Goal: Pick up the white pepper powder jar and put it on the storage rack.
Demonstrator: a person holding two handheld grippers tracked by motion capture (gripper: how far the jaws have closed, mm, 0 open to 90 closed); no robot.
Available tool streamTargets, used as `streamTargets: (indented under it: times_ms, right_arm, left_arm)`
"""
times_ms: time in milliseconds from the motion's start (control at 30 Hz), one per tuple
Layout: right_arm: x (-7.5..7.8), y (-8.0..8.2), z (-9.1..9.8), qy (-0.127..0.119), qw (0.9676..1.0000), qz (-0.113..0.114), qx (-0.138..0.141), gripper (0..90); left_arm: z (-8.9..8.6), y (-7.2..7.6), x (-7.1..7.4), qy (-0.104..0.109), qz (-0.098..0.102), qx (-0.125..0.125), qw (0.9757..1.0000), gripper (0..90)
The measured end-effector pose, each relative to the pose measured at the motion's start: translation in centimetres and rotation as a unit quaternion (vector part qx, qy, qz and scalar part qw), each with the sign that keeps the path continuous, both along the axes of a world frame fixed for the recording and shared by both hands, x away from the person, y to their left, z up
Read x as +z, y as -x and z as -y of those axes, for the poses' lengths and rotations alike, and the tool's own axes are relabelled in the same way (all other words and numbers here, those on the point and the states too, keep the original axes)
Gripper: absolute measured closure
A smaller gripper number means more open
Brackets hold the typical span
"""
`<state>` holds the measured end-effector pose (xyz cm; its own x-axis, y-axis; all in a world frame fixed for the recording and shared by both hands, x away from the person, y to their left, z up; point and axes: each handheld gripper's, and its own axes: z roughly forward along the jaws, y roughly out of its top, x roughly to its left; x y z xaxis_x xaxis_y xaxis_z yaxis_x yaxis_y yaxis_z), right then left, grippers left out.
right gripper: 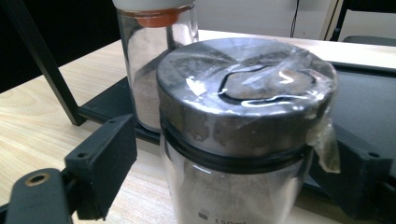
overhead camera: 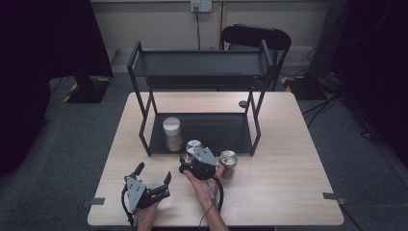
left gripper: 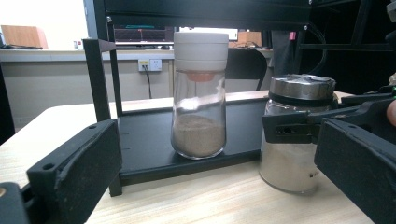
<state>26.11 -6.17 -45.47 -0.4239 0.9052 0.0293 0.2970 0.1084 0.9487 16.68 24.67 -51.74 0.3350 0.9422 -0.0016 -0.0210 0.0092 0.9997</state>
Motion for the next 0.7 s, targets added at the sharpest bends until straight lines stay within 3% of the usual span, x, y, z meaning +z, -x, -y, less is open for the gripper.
streamTargets:
  times_ms: [700]
  right_arm:
    - [-0.09,-0.42,0.02,0.01,0.9999,-0.01,-0.002,26.4]
  left_arm:
    - [-0.01,-0.01,0.01,0.0,0.0,0.0,1.0,0.0]
